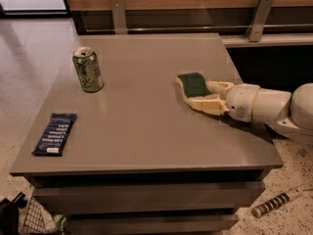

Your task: Move sponge near rxbar blueberry

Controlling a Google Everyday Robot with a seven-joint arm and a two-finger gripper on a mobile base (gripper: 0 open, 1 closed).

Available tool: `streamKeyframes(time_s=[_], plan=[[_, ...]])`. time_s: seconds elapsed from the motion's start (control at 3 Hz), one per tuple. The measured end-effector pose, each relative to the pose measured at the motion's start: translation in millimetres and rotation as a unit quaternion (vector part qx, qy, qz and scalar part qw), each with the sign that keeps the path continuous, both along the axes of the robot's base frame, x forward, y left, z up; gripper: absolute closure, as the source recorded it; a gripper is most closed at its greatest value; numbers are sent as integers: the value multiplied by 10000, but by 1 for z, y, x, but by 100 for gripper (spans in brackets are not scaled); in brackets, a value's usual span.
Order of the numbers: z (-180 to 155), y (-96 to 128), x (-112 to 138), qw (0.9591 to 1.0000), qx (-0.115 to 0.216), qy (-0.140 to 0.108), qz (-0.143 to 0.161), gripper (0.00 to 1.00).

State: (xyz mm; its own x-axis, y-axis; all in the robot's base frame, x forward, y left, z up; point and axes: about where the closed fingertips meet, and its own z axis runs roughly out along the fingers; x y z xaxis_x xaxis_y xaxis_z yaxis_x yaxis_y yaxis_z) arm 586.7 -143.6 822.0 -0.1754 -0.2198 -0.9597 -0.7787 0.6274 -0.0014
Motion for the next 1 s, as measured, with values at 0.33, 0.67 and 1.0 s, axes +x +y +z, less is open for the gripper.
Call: streamKeyframes(time_s=[0.33, 0.67, 1.0], plan=[[11, 5, -1, 9998, -109, -73, 123, 100], [32, 12, -7, 9993, -199, -159, 284, 100], [63, 38, -35, 9982, -312, -49, 508, 100]])
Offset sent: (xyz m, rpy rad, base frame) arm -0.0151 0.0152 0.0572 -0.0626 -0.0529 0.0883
